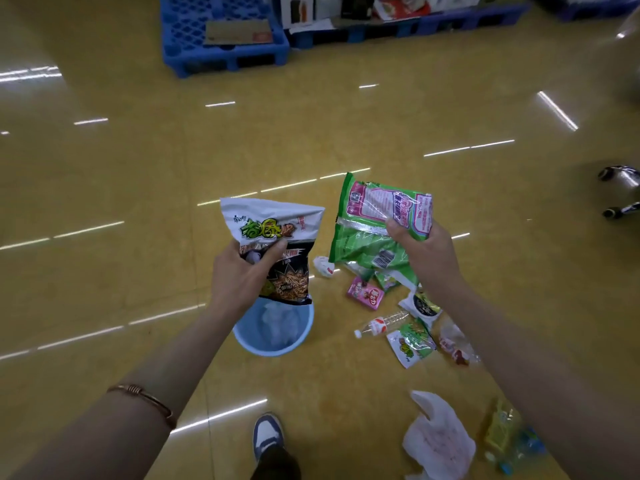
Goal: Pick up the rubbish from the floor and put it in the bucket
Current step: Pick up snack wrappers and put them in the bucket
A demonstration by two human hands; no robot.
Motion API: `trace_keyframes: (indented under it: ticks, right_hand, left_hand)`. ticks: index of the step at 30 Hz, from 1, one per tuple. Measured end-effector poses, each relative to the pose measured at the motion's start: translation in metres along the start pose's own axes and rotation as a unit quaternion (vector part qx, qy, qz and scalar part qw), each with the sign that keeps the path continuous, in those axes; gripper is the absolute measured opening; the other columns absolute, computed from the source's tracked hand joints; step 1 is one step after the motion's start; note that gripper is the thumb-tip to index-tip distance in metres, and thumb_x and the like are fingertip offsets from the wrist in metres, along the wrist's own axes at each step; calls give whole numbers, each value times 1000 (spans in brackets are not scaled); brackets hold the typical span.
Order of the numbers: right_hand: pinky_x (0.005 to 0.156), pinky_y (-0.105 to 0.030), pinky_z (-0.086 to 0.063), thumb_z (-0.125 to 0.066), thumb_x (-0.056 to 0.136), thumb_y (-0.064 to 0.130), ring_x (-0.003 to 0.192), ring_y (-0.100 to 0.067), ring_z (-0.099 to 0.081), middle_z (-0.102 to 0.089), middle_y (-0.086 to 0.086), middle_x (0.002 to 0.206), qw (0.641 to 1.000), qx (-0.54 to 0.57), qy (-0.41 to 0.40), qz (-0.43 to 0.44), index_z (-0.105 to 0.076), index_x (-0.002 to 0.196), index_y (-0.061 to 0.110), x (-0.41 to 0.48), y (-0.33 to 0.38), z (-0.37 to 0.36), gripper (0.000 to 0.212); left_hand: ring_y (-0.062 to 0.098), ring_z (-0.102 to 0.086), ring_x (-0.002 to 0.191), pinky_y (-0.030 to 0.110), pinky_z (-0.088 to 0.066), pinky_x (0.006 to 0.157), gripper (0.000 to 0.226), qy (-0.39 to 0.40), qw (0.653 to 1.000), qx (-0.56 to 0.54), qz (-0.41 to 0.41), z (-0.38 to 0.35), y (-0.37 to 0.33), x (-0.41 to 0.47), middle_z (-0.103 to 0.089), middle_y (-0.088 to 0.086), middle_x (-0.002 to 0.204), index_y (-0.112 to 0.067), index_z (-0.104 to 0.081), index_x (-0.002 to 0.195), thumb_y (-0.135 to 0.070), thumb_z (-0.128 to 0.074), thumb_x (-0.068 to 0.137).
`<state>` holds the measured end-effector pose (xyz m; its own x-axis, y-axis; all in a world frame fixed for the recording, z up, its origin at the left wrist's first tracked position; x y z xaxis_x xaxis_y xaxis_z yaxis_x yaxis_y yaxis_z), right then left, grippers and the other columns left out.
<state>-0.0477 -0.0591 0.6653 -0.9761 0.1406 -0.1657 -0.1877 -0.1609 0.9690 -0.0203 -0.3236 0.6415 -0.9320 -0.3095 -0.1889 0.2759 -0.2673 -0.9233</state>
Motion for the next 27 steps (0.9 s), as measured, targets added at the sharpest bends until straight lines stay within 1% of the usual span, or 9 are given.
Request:
trace_keyframes:
  ticks: [6,11,14,16,18,21,24,26,27]
  right_hand:
    - [70,-10,-45,-65,88,29,88,2,-63,-68,13,94,998,-12,41,-41,-63,94,30,14,-36,-66,7]
    - [64,-3,-44,-61,92,26,89,1,-60,-66,14,98,991,-38,96,-80,-61,109,24,25,-81,-102,18]
    - [79,-18,-49,-58,93,18,93,-8,-62,-67,7,102,984,-63,132,-99,-60,113,20,37,-111,-120,20]
    - [80,-21,-49,-58,92,13,90,-8,-62,-67,7,99,980,-79,148,-110,-60,109,20,45,-131,-130,19]
    - [81,-24,-49,-57,91,11,92,-11,-62,-67,7,99,974,-90,166,-121,-59,108,22,52,-151,-142,20]
    - [84,-24,-49,-59,91,12,97,-11,-62,-66,6,105,971,-100,183,-117,-57,119,19,65,-182,-159,29]
    - [87,-29,-48,-62,90,14,101,-17,-61,-65,1,111,965,-116,194,-132,-54,125,15,76,-216,-176,36]
    - [90,-32,-50,-65,87,15,103,-18,-62,-66,-1,113,962,-129,198,-133,-54,124,13,80,-241,-186,38]
    - [89,-28,-51,-67,86,13,101,-17,-63,-66,-1,111,961,-135,198,-135,-54,120,12,81,-254,-190,37]
  left_hand:
    - [-5,-56,81,15,-42,64,29,5,999,30,41,30,65,24,-61,-18,87,-24,-57,101,-36,-72,79]
    - [22,-61,96,38,-50,82,48,37,991,78,100,34,129,39,-65,-1,104,-20,-55,112,-42,-60,70]
    - [21,-63,100,48,-53,86,47,60,987,61,136,24,161,48,-67,-3,108,-25,-55,113,-46,-60,71]
    - [20,-63,100,51,-53,85,41,68,986,63,140,16,182,54,-68,-5,109,-26,-56,115,-46,-61,79]
    - [21,-64,98,51,-54,82,35,71,984,77,145,11,203,63,-68,-4,107,-26,-56,115,-43,-60,86]
    - [23,-65,94,48,-55,78,30,52,983,90,151,5,228,79,-68,-3,101,-23,-59,109,-40,-63,85]
    - [20,-62,89,34,-51,74,30,45,980,120,152,-2,256,93,-65,-2,95,-16,-61,104,-36,-69,82]
    - [18,-61,87,30,-48,71,36,48,977,140,155,-8,276,98,-66,-1,96,-13,-63,105,-35,-73,78]
    - [18,-60,86,29,-46,70,38,49,976,144,157,-12,288,99,-65,0,97,-12,-63,105,-34,-75,77]
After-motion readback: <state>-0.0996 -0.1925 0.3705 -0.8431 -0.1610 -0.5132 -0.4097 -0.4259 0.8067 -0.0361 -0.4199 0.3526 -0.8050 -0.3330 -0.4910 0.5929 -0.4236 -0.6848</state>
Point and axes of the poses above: each hand's wrist, its own x-axis towards the middle knuckle, its own z-axis out of the back of the hand, y = z × x, the point moved 3 cm from there along x, towards the middle knuckle
